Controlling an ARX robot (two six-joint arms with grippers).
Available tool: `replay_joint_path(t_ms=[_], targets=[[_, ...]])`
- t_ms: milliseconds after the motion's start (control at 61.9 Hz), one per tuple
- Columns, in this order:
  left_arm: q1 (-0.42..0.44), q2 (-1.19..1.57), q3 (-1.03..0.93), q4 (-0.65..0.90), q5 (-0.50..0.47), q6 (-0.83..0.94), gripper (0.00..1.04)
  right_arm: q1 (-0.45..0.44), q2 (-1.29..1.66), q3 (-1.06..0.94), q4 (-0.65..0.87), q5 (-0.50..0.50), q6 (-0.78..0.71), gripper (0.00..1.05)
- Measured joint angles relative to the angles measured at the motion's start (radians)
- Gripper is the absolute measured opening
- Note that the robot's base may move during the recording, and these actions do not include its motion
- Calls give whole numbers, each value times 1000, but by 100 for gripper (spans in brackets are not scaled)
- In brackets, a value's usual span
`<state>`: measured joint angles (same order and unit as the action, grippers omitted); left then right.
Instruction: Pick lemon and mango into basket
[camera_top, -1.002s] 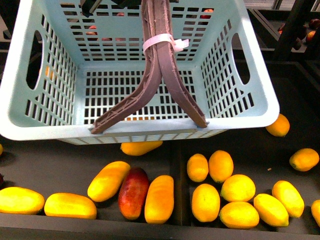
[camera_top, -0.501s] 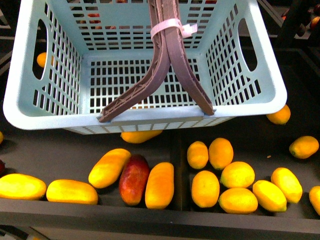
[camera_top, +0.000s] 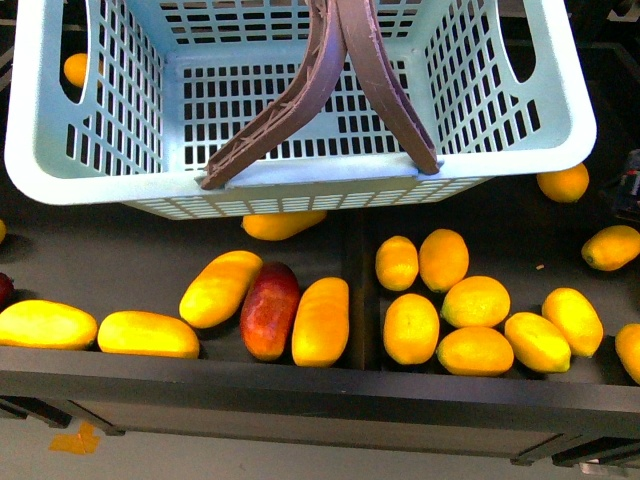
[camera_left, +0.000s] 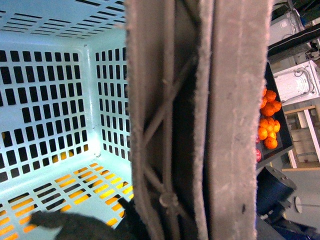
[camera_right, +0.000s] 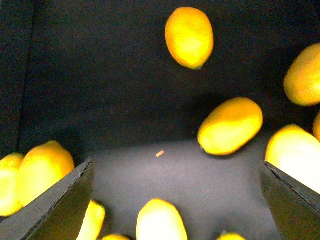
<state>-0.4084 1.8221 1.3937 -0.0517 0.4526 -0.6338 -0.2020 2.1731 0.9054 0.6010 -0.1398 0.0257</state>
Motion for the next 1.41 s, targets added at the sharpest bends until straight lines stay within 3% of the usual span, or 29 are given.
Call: replay_joint_path(t_ms=[275,921,986,1180,1406], targets=[[0,0,0,0,0,0,14,21,289,407,-199,82,-34,96],[0,0,0,0,0,0,14,41,779,1320,-629,117,-64,96],[0,0,0,0,0,0,14,39,814,1382,-664,117,-68,90],[0,0,0,0,0,0,14,36,842,1426,-683,102,-68,66],[0,0,0,0,0,0,14,24,710,1164,-522,50,-59,62]])
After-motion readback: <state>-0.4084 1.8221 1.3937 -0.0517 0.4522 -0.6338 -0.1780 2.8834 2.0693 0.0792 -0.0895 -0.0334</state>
